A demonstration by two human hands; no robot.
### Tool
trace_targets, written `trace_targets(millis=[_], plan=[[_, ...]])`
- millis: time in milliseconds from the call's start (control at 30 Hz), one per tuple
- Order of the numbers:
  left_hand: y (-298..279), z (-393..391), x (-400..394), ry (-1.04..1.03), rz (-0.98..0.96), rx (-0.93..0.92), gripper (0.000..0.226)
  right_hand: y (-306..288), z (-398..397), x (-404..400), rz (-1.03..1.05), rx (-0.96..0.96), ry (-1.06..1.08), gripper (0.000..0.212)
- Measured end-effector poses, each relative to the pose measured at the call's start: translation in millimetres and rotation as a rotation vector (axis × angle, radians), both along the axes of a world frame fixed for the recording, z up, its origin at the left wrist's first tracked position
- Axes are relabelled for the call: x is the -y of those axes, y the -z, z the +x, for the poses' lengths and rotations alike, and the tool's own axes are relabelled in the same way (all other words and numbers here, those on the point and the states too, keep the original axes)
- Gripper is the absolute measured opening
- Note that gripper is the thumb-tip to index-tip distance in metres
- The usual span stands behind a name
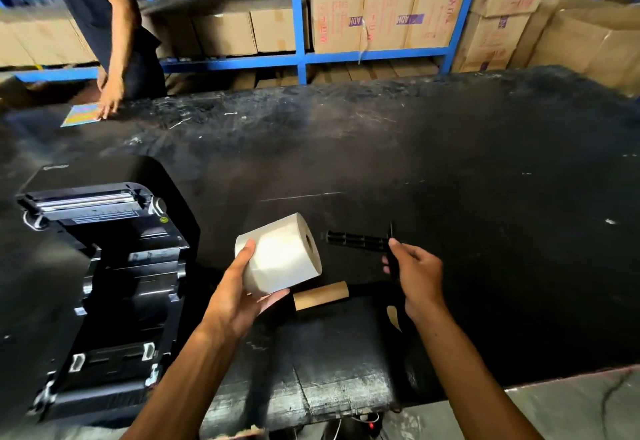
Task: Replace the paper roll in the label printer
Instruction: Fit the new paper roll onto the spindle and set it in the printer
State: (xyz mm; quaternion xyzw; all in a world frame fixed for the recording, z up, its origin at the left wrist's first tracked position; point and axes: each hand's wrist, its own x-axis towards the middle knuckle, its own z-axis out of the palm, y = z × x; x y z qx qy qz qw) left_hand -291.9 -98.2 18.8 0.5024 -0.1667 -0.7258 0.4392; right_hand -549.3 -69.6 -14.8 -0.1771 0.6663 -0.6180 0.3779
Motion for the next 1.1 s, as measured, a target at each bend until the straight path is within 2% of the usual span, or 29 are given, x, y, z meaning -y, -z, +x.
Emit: trace_targets(millis=[100,200,267,367,467,600,733,800,967,1100], plan=[[-3,-5,-2,0.023,-0.014,-0.042,0.053,-4,12,3,-0.028,0.002,-0.019,0.017],[-8,-7,-2,0.033,-0.030,-0.050,0.058,-12,19,-1,-0.102,-0.123,-0.019,0.018],[-11,-8,-1,0.033,-0.064,0.001,0.048,-22,21,-5,-0.218,-0.276,-0.022,0.013],[-14,-10,-1,0.028,-0.111,0.064,0.036,-35,26,-6,-0.313,-0.403,-0.125,0.024],[-18,-14,-3,0.059,-0.149,0.072,0.051,-37,35,-4,-0.308,-0.405,-0.221,0.036],[-23,-22,-6,0.081,-0.168,0.118,0.071,-33,55,-6,-0.289,-0.517,-0.436,0.036],[-23,-27,-9,0.098,-0.166,0.137,0.066,-39,57,-7,-0.204,-0.331,-0.432,0.033],[-23,-30,-12,0.110,-0.170,0.150,0.067,-43,54,-7,-0.161,-0.239,-0.467,0.041],[-27,-45,-18,0.123,-0.196,0.188,0.079,-50,62,-7,-0.060,-0.141,-0.608,0.058],[-29,-51,-17,0.134,-0.196,0.206,0.065,-49,61,-6,-0.022,-0.130,-0.566,0.062]])
